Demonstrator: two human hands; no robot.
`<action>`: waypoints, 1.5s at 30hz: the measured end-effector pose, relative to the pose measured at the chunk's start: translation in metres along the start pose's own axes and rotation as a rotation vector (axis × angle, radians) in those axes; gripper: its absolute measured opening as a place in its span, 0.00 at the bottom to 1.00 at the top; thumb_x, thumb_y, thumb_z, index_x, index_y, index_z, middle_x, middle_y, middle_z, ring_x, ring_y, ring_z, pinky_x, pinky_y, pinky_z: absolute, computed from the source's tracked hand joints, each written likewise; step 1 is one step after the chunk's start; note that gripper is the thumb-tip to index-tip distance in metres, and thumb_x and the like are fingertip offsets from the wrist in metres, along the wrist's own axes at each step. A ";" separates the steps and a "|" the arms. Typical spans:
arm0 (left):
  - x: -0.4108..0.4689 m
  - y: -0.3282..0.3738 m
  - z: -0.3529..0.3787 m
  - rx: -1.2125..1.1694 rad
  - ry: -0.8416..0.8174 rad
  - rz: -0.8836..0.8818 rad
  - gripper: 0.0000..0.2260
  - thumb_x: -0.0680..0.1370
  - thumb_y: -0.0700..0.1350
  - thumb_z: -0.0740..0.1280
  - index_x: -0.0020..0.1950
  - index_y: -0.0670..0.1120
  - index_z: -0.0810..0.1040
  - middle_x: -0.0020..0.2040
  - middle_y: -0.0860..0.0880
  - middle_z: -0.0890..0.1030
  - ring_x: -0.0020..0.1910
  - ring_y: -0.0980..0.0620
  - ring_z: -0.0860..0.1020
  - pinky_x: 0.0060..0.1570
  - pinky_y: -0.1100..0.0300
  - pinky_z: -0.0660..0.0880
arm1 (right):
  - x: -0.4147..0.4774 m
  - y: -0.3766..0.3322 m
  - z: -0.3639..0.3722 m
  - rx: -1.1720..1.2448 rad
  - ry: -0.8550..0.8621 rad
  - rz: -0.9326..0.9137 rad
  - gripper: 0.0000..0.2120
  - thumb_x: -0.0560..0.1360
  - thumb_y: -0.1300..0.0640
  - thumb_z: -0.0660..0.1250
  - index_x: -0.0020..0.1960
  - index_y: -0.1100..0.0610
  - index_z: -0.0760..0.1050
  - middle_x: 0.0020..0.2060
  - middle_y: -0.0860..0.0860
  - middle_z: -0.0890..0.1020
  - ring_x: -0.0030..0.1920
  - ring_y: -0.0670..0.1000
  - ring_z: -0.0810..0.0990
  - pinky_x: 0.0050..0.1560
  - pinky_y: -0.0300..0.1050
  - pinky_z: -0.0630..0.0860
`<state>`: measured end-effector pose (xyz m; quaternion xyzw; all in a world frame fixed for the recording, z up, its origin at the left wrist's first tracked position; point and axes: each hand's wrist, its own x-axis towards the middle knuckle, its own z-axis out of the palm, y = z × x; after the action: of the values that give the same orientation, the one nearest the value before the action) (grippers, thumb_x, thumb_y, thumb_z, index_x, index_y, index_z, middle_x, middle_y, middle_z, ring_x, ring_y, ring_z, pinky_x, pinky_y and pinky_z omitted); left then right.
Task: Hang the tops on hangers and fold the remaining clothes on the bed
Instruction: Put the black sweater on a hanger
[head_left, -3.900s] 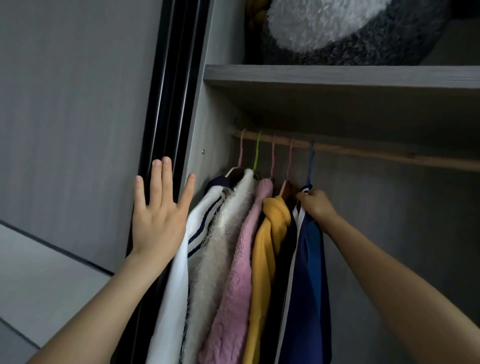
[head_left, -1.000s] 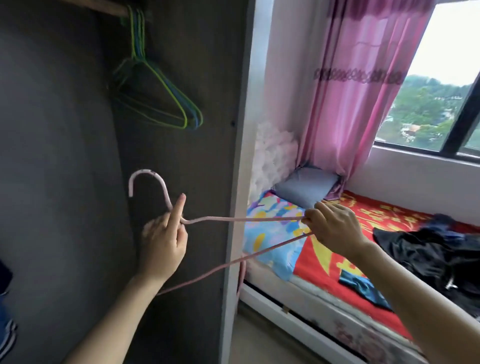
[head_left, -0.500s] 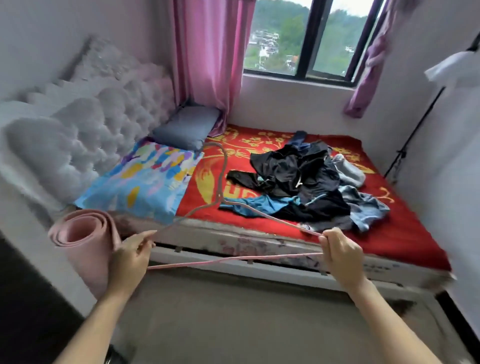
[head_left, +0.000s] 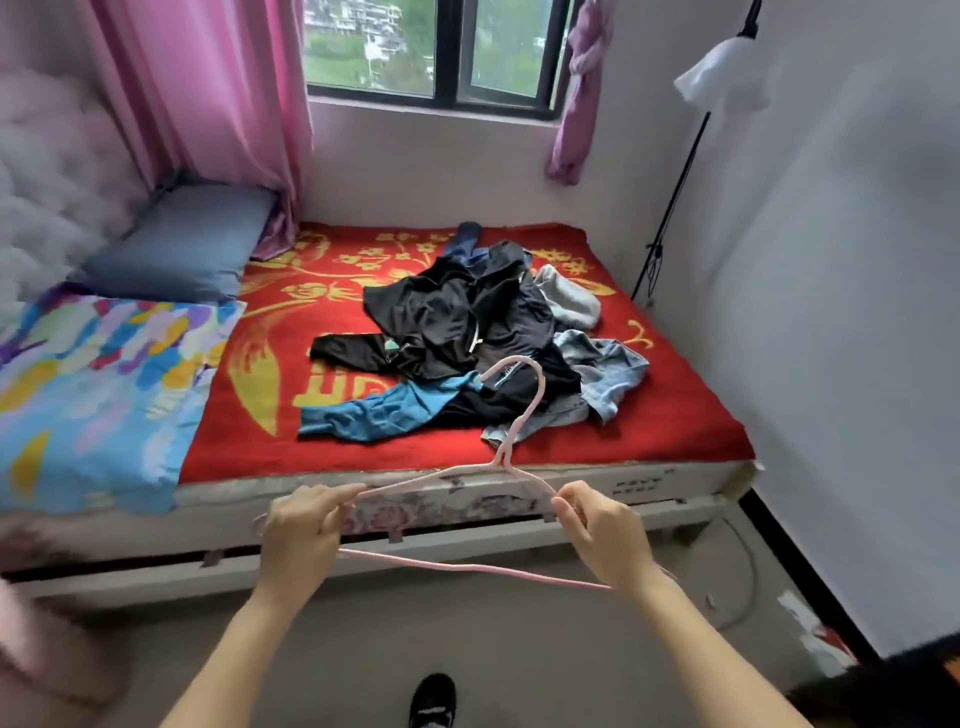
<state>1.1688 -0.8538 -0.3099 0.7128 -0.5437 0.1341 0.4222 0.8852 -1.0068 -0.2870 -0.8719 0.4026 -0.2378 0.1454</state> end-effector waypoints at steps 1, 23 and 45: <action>0.011 0.000 0.014 0.026 0.023 0.023 0.11 0.64 0.35 0.68 0.43 0.42 0.85 0.32 0.49 0.82 0.39 0.54 0.73 0.31 0.58 0.72 | 0.017 -0.002 0.002 0.037 -0.028 0.004 0.46 0.66 0.23 0.35 0.46 0.58 0.75 0.28 0.43 0.74 0.33 0.52 0.77 0.36 0.43 0.66; 0.159 -0.004 0.265 -0.077 -0.359 0.045 0.10 0.69 0.42 0.65 0.46 0.54 0.79 0.32 0.57 0.79 0.36 0.60 0.69 0.39 0.62 0.64 | 0.235 0.166 0.015 0.375 -0.525 0.430 0.20 0.77 0.47 0.63 0.32 0.58 0.78 0.18 0.44 0.71 0.23 0.41 0.70 0.37 0.43 0.68; 0.230 -0.038 0.381 0.139 -0.783 -0.862 0.22 0.79 0.50 0.61 0.73 0.49 0.64 0.70 0.47 0.68 0.68 0.47 0.65 0.65 0.55 0.64 | 0.410 0.328 0.074 0.383 -0.363 0.887 0.07 0.70 0.59 0.62 0.36 0.59 0.64 0.22 0.51 0.75 0.21 0.53 0.74 0.35 0.49 0.73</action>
<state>1.1859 -1.2890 -0.4094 0.8921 -0.3102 -0.2876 0.1586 0.9478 -1.5259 -0.3730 -0.6023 0.6512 -0.0674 0.4568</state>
